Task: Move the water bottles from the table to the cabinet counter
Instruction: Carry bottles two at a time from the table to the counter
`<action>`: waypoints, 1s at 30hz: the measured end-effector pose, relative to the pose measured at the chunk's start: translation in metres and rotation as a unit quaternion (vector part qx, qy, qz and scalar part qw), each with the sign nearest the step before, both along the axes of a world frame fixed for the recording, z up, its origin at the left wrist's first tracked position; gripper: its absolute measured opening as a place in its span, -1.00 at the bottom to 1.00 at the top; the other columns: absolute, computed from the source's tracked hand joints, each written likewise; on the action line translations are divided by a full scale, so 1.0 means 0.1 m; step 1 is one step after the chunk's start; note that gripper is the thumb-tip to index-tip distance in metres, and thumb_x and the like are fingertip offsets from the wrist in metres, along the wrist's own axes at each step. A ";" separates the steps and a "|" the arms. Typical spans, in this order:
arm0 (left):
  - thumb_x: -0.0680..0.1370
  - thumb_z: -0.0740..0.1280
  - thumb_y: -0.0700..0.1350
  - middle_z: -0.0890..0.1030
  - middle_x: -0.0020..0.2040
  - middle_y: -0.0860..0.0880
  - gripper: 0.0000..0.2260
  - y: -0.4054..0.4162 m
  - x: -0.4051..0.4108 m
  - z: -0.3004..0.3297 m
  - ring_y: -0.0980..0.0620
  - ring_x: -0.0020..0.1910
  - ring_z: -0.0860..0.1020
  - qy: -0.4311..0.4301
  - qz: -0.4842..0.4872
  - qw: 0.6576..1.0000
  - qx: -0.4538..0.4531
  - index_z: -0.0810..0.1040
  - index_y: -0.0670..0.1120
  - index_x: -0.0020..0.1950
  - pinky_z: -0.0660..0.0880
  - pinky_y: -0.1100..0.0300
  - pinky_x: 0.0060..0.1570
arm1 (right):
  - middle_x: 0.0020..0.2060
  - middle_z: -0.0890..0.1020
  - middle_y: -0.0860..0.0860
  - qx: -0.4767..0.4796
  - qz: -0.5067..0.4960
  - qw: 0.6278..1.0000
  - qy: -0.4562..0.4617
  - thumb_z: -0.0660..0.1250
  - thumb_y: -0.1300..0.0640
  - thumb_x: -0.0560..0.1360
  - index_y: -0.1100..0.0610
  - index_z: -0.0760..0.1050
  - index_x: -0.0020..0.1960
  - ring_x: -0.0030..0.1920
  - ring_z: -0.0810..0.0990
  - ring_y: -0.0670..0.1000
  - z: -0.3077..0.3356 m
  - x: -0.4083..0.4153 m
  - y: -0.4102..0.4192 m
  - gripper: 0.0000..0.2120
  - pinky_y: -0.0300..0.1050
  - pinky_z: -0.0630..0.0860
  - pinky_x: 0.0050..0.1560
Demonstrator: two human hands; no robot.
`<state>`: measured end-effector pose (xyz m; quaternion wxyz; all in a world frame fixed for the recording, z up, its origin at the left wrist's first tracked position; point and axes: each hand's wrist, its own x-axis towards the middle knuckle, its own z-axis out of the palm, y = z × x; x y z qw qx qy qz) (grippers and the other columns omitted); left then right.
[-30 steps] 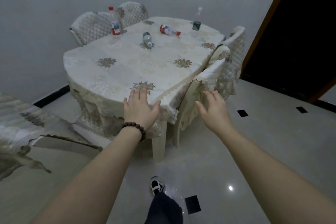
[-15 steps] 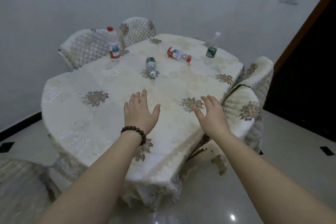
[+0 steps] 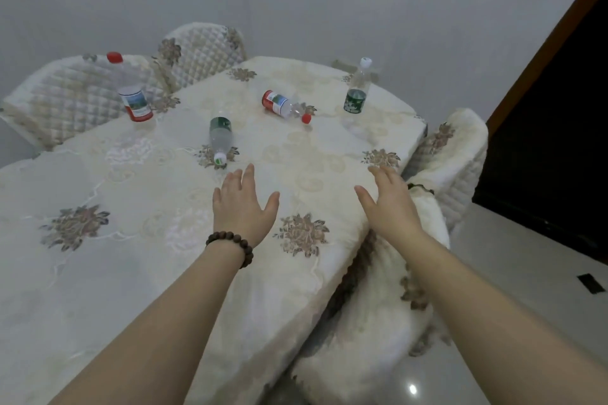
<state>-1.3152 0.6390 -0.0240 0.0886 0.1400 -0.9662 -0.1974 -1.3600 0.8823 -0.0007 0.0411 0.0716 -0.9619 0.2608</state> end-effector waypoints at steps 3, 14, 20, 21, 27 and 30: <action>0.58 0.14 0.18 0.17 0.54 -0.13 -0.36 0.26 -0.50 -0.07 -0.08 0.54 0.07 0.001 0.026 1.000 0.003 0.07 -0.10 0.56 0.03 -0.09 0.48 | 0.49 0.23 0.11 0.003 0.025 1.000 0.008 0.16 -0.05 0.60 0.15 0.24 0.47 0.51 0.10 0.09 -0.02 -0.70 0.26 -0.50 0.00 0.07 0.49; 0.57 0.17 0.17 0.18 0.54 -0.12 -0.36 1.01 -1.96 -0.14 -0.07 0.53 0.07 -0.006 0.084 0.996 -0.014 0.07 -0.08 0.55 0.01 -0.04 0.49 | 0.49 0.22 0.11 -0.016 0.104 0.993 -0.046 0.16 -0.06 0.60 0.15 0.21 0.48 0.51 0.11 0.08 -0.22 -2.66 0.70 -0.47 -0.03 0.10 0.47; 0.55 0.21 0.15 0.20 0.53 -0.10 -0.36 0.96 -2.67 -0.24 -0.06 0.53 0.07 -0.008 0.076 0.997 -0.024 0.09 -0.07 0.55 0.03 -0.03 0.49 | 0.49 0.21 0.09 -0.070 0.064 0.993 -0.069 0.26 -0.12 0.54 0.16 0.12 0.51 0.49 0.16 0.09 -0.30 -3.53 0.64 -0.33 0.01 0.19 0.44; 0.55 0.22 0.15 0.20 0.53 -0.10 -0.35 0.92 -2.79 -0.27 -0.06 0.53 0.08 -0.007 0.073 0.997 -0.024 0.10 -0.07 0.55 0.04 -0.03 0.48 | 0.50 0.18 0.08 -0.085 0.055 0.992 -0.073 0.29 -0.14 0.51 0.16 0.09 0.52 0.50 0.15 0.09 -0.31 -3.66 0.61 -0.27 0.01 0.19 0.44; 0.48 0.36 0.17 0.23 0.51 -0.11 -0.26 0.56 -3.48 -0.48 -0.09 0.52 0.13 -0.007 0.041 0.999 -0.023 0.14 -0.07 0.54 0.12 -0.05 0.46 | 0.54 0.04 0.05 -0.202 0.019 0.975 -0.093 0.46 -0.14 0.38 0.10 -0.09 0.56 0.53 0.07 0.06 -0.51 -4.29 0.32 0.00 0.01 0.17 0.43; 0.41 0.44 0.17 0.19 0.53 -0.11 -0.18 0.32 -3.82 -0.56 -0.08 0.52 0.12 -0.022 0.025 0.999 -0.029 0.13 -0.06 0.54 0.12 -0.03 0.47 | 0.54 0.08 0.03 -0.258 0.018 0.962 -0.083 0.49 -0.07 0.37 0.05 -0.10 0.56 0.51 0.14 0.06 -0.63 -4.50 0.16 0.01 -0.05 0.22 0.39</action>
